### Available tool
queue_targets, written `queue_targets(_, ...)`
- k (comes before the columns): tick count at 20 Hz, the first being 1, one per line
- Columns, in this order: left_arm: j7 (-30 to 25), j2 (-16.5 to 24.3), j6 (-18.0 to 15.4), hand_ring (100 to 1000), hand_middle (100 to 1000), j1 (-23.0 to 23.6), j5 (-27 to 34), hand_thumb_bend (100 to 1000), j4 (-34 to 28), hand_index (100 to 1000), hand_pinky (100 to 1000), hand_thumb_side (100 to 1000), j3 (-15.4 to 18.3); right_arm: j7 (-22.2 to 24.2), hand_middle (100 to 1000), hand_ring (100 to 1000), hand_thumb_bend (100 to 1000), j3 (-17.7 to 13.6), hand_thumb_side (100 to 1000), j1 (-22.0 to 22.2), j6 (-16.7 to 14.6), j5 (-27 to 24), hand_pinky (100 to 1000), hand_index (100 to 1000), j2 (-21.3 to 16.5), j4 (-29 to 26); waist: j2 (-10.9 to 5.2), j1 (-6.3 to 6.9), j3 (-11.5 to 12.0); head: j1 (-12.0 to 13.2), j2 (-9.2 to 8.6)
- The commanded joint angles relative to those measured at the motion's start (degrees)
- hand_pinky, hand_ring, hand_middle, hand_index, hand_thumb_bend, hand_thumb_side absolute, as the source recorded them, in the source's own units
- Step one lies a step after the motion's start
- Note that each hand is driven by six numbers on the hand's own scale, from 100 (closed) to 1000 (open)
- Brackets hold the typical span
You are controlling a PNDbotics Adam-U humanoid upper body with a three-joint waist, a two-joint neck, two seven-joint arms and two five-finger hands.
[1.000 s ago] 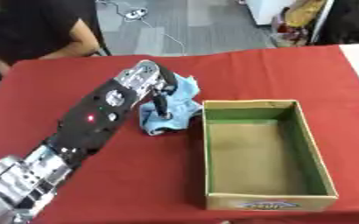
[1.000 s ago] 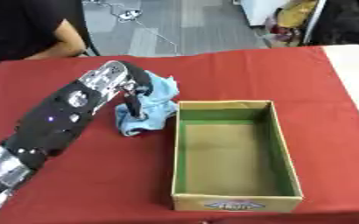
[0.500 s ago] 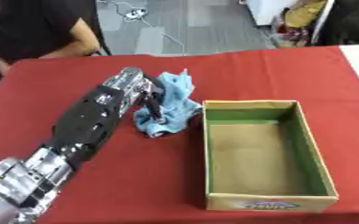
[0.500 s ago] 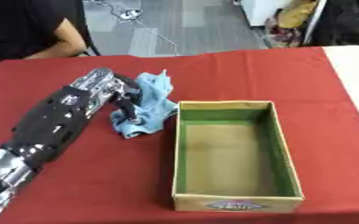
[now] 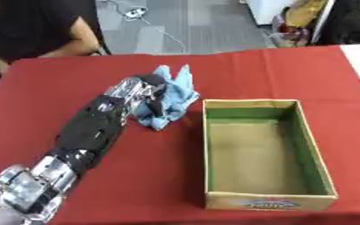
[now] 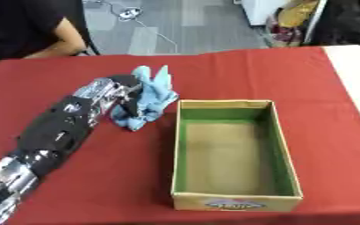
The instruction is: Pick up objects on the table and place them in the box.
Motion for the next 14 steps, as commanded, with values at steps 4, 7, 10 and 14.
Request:
queue_targets(4,8.5,0.1,2.0,100,100,-0.1,17.5,100,0.9,121,100,372,1.3,-0.1,800,773,100,-0.4,755,-0.9,0.1,-0.1,604,983,-0.6,-0.9,-0.41,-0.33,0.1,-0.5,-0.09)
queue_targets(7,13.6,-0.3,3.0,100,100,1.1,27.5,100,-1.2,114,100,394,2.6,-0.2,800,773,100,-0.4,750,-1.0,0.1,-0.1,604,983,-0.5,-0.9,-0.37,-0.39,0.2,-0.6,-0.09)
queue_targets(10,18.6,0.1,3.0,100,100,2.2,37.2,100,-4.3,113,100,401,2.9,-0.3,800,773,100,-0.5,751,-1.0,0.1,-0.1,604,983,-0.5,-0.9,-0.36,-0.35,0.2,-0.8,-0.09)
queue_targets(14,23.8,1.0,2.1,100,100,3.7,47.7,100,-11.0,112,100,424,3.6,-0.4,800,773,100,-0.6,751,-1.0,0.1,0.0,604,983,-0.5,-0.9,-0.32,-0.36,0.3,-1.2,-0.09)
